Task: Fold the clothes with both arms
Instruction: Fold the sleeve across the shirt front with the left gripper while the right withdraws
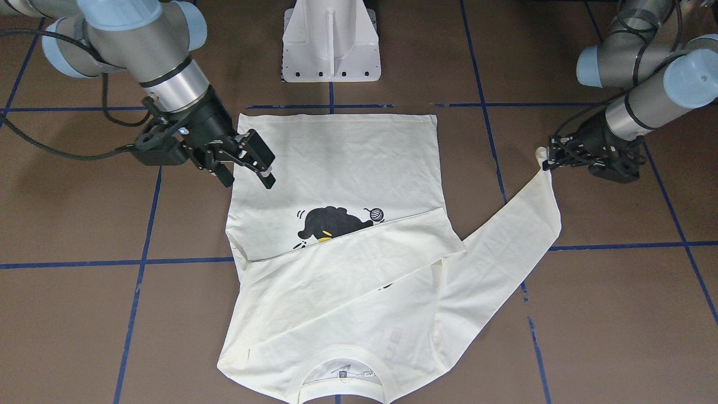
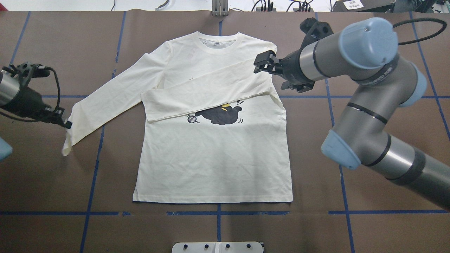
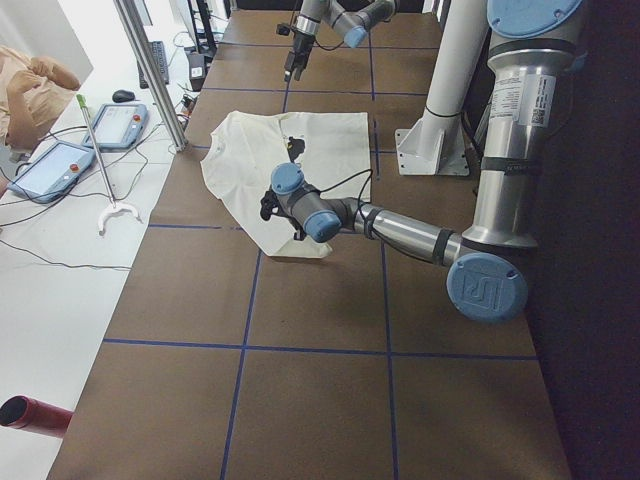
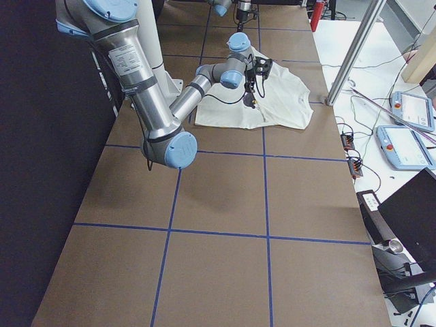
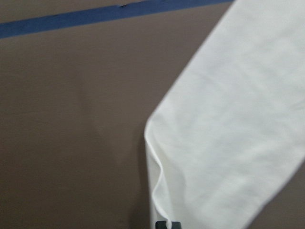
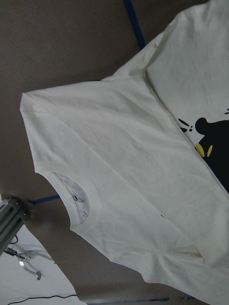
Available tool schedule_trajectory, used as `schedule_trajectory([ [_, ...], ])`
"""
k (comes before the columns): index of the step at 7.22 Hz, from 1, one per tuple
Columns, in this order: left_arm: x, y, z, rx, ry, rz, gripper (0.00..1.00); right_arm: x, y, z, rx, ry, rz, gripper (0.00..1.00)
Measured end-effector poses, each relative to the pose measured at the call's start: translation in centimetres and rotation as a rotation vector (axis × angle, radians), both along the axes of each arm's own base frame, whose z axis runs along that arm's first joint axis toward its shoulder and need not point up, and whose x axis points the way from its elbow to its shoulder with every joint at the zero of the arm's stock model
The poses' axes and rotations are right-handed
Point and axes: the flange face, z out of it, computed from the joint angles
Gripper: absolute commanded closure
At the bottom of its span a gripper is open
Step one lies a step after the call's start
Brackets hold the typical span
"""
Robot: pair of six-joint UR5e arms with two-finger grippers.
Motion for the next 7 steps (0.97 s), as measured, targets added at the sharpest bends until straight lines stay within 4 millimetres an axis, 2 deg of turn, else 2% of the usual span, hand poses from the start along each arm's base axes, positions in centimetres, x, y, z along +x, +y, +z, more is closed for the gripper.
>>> schedule_trajectory([
  [1,3.3,-2.3,-8.7,-0.063,0.067,-0.034,1.00,4.7,-1.3,2.9,0.014,0.026,-0.027,0.01],
  [2,8.7,-3.9,-17.7,-0.125,0.105,-0.066,1.00,9.0,-2.0,5.9,0.030,0.054,-0.056,0.01],
  [3,16.4,-4.3,-25.8,-0.156,0.115,-0.114,1.00,12.5,-2.1,8.5,0.045,0.077,-0.078,0.01],
  [4,24.7,-3.8,-32.3,-0.158,0.120,-0.162,1.00,14.7,-2.0,10.4,0.054,0.097,-0.089,0.01],
  [5,30.8,-4.2,-36.3,-0.137,0.138,-0.199,1.00,15.6,-1.9,11.4,0.058,0.108,-0.095,0.01],
  [6,35.7,-4.4,-37.1,-0.101,0.160,-0.240,0.67,16.0,-1.8,11.7,0.060,0.112,-0.097,0.01],
  [7,39.5,-4.3,-35.9,-0.058,0.178,-0.296,0.35,16.0,-1.8,12.0,0.058,0.114,-0.097,0.01],
])
